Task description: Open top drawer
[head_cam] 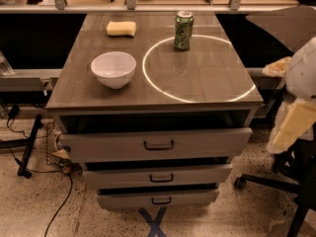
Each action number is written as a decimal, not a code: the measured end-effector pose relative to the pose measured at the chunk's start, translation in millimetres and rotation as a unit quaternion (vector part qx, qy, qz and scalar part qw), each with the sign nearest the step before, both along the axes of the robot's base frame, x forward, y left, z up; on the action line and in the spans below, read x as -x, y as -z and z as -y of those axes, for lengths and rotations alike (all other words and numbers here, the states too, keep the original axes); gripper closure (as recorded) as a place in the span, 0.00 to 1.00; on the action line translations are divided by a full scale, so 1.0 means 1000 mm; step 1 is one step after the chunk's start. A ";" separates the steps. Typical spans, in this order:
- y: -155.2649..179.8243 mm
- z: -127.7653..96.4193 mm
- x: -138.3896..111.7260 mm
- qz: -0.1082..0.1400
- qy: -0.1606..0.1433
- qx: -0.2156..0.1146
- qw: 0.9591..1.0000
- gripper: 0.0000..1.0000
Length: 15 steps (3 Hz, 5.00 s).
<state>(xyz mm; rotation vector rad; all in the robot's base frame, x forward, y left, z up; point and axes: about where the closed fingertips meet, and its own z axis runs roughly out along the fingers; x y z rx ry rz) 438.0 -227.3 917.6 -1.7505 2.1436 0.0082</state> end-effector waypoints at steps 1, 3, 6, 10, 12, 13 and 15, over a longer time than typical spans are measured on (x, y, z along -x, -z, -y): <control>0.059 0.003 0.011 -0.016 -0.042 -0.013 0.999 0.00; 0.116 -0.012 0.018 -0.026 -0.095 -0.030 0.995 0.00; 0.198 -0.046 -0.048 -0.019 -0.100 0.050 0.994 0.00; 0.232 -0.021 -0.034 -0.044 -0.091 0.115 0.988 0.71; 0.231 -0.019 -0.028 -0.049 -0.090 0.116 0.988 0.91; 0.221 -0.016 -0.007 -0.067 -0.089 0.122 0.986 0.60; 0.185 -0.017 0.003 -0.067 -0.100 0.130 0.984 0.06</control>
Offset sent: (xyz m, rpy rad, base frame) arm -0.0303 0.0212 -0.1753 0.1206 0.0891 0.2942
